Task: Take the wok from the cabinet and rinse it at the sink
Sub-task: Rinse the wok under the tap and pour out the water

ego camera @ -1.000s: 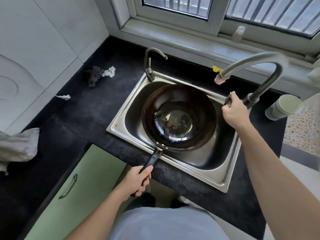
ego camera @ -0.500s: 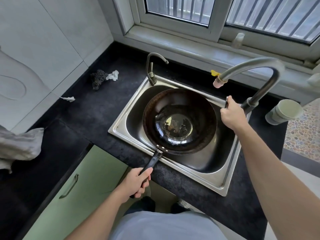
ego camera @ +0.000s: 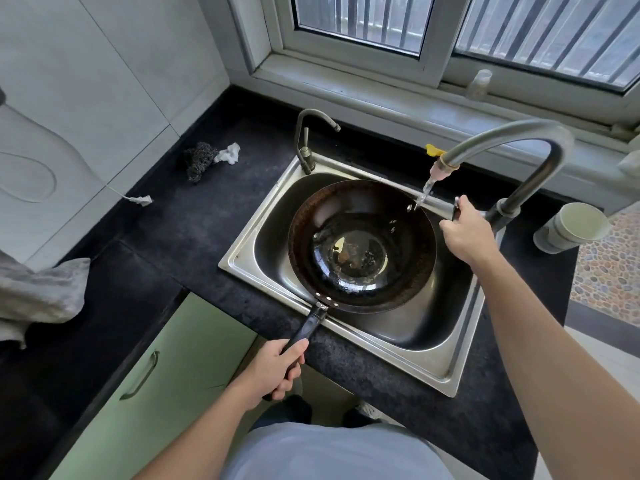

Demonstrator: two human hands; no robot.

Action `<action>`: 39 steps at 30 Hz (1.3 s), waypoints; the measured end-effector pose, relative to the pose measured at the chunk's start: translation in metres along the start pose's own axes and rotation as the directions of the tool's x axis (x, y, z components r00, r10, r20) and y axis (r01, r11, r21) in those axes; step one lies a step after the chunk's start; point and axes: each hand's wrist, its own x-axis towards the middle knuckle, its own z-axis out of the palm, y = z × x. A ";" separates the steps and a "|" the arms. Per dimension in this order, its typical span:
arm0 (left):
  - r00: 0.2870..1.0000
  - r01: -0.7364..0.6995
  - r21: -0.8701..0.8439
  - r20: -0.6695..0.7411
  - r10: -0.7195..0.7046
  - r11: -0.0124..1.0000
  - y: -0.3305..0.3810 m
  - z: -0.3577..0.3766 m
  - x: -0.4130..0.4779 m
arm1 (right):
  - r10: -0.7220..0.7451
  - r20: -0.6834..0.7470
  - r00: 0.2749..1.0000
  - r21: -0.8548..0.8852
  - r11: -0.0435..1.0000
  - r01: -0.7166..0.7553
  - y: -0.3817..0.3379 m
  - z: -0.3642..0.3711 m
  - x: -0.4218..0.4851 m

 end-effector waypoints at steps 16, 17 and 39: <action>0.973 0.057 -0.075 0.230 -0.038 0.996 -0.004 -0.016 0.012 | 0.169 -0.105 0.980 0.256 0.957 -0.138 0.003 0.093 -0.140; 0.970 0.061 -0.076 0.239 -0.041 0.995 -0.003 -0.018 0.013 | 0.186 -0.077 0.980 0.267 0.950 -0.159 0.000 0.107 -0.150; 0.959 0.007 -0.121 0.282 0.027 0.993 0.003 -0.044 -0.003 | 0.389 0.422 0.819 0.830 0.199 -0.522 -0.083 0.239 -0.187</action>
